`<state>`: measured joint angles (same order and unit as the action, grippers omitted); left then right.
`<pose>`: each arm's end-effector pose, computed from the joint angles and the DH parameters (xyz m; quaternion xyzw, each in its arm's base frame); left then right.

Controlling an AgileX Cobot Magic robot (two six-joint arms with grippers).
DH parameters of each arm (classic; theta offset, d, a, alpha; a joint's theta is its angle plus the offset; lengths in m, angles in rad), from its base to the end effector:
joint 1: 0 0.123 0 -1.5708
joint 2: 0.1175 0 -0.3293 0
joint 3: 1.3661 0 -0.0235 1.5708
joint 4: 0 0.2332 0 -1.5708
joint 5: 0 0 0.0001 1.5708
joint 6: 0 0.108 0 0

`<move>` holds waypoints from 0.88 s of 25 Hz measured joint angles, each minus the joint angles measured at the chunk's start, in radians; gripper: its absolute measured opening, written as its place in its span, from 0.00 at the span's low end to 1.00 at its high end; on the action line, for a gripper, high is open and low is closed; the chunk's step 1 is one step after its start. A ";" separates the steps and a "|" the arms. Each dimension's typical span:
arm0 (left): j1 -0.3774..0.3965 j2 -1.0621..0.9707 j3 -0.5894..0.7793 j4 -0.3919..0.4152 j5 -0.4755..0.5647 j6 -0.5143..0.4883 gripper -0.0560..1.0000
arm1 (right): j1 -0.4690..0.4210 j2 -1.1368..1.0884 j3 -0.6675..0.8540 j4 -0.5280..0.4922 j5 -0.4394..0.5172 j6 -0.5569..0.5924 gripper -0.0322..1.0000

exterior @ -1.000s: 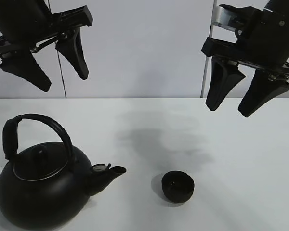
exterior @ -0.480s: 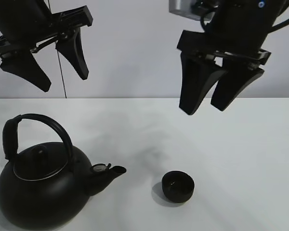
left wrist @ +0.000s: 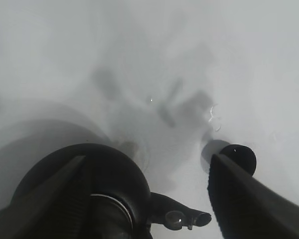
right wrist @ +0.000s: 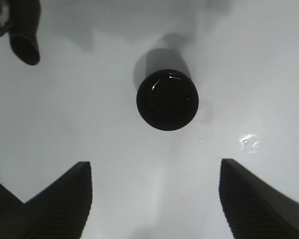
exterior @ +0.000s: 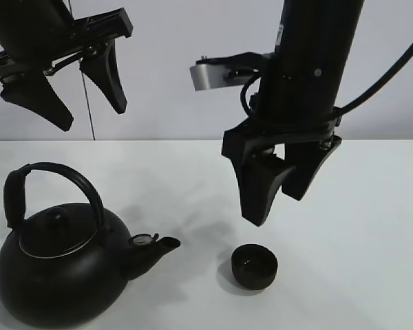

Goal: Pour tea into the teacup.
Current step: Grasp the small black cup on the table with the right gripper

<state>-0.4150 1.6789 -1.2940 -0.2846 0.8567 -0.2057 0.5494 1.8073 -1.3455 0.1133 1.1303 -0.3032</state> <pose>0.3093 -0.1613 0.3023 0.0328 0.9704 -0.1806 0.1569 0.2902 0.1906 0.2612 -0.3922 0.9178 0.0556 0.0263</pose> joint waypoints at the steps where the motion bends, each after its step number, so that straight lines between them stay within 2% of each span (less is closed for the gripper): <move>1: 0.000 0.000 0.000 0.000 0.000 0.000 0.52 | 0.000 0.016 0.000 -0.002 -0.001 0.007 0.51; 10: 0.000 0.000 0.000 0.000 -0.001 0.000 0.52 | 0.001 0.144 0.000 -0.006 -0.039 0.015 0.51; 22: 0.000 0.000 0.000 0.000 -0.005 0.000 0.52 | 0.001 0.211 -0.003 0.003 -0.078 0.019 0.51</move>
<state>-0.4150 1.6789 -1.2940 -0.2846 0.8514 -0.2057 0.5507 2.0180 -1.3486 0.1160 1.0521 -0.2846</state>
